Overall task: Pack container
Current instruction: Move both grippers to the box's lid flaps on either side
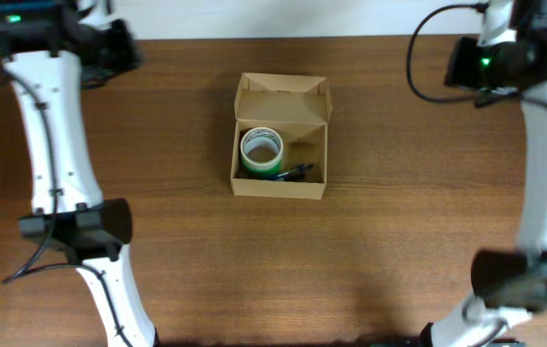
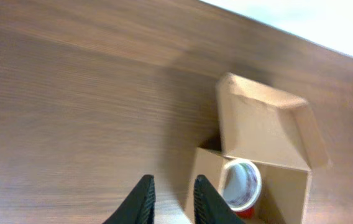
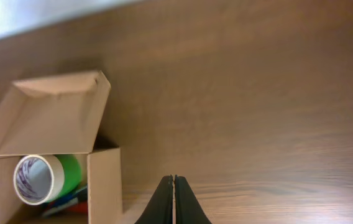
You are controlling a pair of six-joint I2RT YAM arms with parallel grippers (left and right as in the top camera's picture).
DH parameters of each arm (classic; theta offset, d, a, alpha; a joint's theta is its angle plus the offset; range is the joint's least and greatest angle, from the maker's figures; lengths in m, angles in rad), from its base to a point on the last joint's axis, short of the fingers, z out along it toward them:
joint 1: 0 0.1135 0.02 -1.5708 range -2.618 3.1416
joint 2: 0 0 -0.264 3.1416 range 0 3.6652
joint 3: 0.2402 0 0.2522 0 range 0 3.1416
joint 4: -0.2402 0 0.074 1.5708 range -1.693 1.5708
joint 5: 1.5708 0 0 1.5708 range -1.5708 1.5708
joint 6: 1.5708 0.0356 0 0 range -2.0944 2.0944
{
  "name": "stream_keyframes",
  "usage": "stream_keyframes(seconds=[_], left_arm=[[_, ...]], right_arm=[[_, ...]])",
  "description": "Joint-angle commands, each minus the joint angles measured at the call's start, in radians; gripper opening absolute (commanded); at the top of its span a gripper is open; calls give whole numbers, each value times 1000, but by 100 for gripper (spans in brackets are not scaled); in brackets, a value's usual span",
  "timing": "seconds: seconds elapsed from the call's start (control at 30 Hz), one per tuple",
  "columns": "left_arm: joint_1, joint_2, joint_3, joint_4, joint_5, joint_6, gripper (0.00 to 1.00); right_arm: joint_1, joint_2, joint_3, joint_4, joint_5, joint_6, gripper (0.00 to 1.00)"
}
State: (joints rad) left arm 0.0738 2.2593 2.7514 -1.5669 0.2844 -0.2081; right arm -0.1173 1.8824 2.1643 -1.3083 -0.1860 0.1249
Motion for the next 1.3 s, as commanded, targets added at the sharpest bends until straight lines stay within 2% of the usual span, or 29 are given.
stream_keyframes(seconds=[0.0,0.17,0.3,0.4,0.5,0.9,1.07,1.27], left_arm=[[-35,108,-4,18,42,23,17],[-36,253,-4,62,208,23,10],[-25,364,-4,84,288,-8,5],[-16,441,-4,105,412,-8,2],[-7,494,-4,119,473,-35,2],[-3,602,-4,215,639,-148,4],[-4,678,-4,227,780,-202,3],[-18,710,-4,233,793,-236,2]], right_arm=[[-15,157,-17,0,-193,77,4],[-13,311,-17,44,-271,101,4],[-13,415,-17,117,-462,101,4],[-13,499,-17,164,-549,138,4],[-14,569,-17,186,-644,146,4],[-14,691,-17,219,-747,192,4],[-13,712,-18,237,-794,210,4],[-12,743,-18,298,-885,305,4]])
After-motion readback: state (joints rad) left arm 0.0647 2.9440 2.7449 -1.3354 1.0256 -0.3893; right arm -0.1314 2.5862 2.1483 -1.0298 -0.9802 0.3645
